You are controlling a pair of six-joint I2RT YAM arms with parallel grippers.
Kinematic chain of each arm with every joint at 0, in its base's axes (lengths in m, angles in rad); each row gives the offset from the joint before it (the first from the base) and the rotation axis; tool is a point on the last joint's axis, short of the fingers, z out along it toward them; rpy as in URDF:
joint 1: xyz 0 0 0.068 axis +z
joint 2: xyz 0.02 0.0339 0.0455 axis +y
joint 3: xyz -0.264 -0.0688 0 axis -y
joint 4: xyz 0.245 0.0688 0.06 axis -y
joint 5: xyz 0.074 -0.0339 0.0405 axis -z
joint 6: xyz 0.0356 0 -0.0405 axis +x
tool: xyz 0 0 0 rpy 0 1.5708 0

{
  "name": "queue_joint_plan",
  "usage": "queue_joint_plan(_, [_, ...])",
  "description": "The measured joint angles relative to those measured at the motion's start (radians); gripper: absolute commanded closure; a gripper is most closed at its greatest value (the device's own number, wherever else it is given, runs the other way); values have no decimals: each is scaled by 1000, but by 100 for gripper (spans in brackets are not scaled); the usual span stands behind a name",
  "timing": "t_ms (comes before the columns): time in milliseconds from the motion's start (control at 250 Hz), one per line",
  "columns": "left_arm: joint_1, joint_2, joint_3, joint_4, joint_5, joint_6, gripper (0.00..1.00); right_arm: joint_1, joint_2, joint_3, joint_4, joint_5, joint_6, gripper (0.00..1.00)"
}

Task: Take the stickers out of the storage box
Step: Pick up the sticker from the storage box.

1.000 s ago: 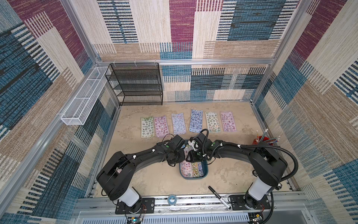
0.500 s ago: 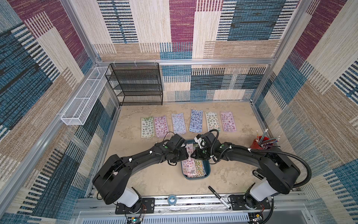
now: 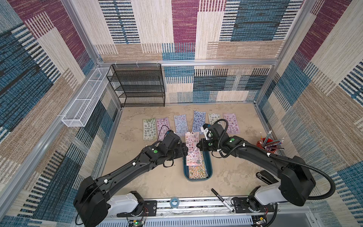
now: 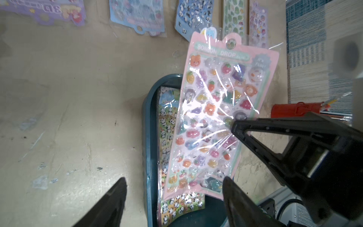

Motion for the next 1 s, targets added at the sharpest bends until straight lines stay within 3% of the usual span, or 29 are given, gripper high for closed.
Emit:
queue_joint_plan(188, [73, -106, -7, -7, 3, 75, 21, -2, -14, 80, -8, -40, -79, 100])
queue_joint_plan(448, [219, -210, 14, -6, 108, 194, 20, -3, -15, 158, 5, -108, -168, 100])
queue_joint_plan(812, [310, -225, 6, -7, 229, 261, 18, -4, 66, 220, 112, -357, -185, 100])
queue_joint_plan(920, [320, -206, 7, 3, 267, 264, 23, -4, 77, 222, 147, -428, -176, 100])
queue_joint_plan(1004, [330, -192, 11, 8, 291, 266, 36, -4, 81, 225, 170, -467, -169, 100])
